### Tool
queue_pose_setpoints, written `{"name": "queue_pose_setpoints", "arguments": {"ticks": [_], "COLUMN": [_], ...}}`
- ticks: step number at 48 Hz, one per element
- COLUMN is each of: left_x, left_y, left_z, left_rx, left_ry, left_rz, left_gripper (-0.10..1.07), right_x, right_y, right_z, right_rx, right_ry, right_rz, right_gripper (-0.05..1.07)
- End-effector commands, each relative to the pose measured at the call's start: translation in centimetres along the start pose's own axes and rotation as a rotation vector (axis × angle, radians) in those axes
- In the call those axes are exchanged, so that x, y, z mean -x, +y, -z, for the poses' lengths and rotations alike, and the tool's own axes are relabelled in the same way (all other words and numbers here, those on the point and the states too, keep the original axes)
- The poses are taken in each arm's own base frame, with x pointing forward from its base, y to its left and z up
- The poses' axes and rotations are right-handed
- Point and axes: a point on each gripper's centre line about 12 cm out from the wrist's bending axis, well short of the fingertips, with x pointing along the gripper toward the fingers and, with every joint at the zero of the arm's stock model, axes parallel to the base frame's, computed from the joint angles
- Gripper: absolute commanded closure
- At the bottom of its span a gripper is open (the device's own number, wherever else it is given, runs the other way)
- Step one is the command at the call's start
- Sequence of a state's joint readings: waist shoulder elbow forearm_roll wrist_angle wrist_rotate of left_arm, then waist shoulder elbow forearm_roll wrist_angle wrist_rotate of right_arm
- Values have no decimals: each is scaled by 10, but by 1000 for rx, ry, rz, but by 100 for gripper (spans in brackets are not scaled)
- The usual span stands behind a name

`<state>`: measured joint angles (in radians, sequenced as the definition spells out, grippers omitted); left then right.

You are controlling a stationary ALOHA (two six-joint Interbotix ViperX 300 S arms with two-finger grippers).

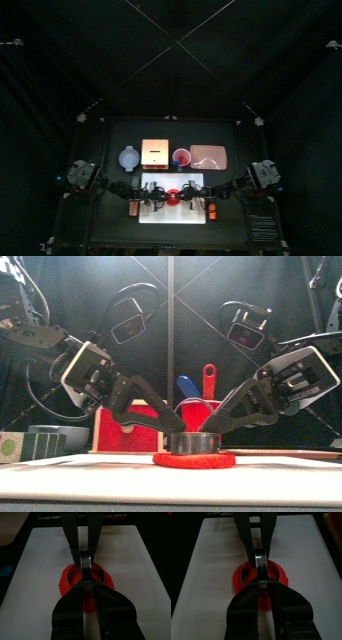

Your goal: Remove excess dough

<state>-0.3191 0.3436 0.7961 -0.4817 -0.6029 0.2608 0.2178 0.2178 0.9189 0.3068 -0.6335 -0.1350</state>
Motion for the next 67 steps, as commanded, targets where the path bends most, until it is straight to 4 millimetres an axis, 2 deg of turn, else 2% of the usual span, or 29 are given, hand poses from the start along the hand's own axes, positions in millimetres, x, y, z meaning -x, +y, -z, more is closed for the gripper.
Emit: {"name": "queue_pose_setpoints", "arguments": {"ticks": [1, 16, 22, 39, 48, 58, 67], "left_x": [8, 12, 13, 22, 22, 27, 35], "left_y": [-1, 4, 6, 13, 12, 12, 13], "left_z": [18, -1, -11, -41, -43, -51, -60], "left_rx": [-30, -15, -7, 3, -4, 0, 4], "left_ry": [86, 26, -11, -142, -151, -176, -207], "left_rz": [21, 15, 8, -9, -2, -1, 1], "left_gripper": [49, 31, 27, 27, 27, 27, 27], "right_x": [-3, 1, 5, 7, 6, 5, 9], "right_y": [-2, -2, -2, -2, -5, -5, -8], "right_z": [8, -8, -16, -23, -30, -48, -60], "right_rx": [5, 4, 8, 10, 15, 23, 26], "right_ry": [55, 12, -14, -33, -52, -104, -139], "right_rz": [-2, -8, -16, -19, -18, -26, -24], "right_gripper": [55, 30, 24, 23, 23, 22, 13]}}
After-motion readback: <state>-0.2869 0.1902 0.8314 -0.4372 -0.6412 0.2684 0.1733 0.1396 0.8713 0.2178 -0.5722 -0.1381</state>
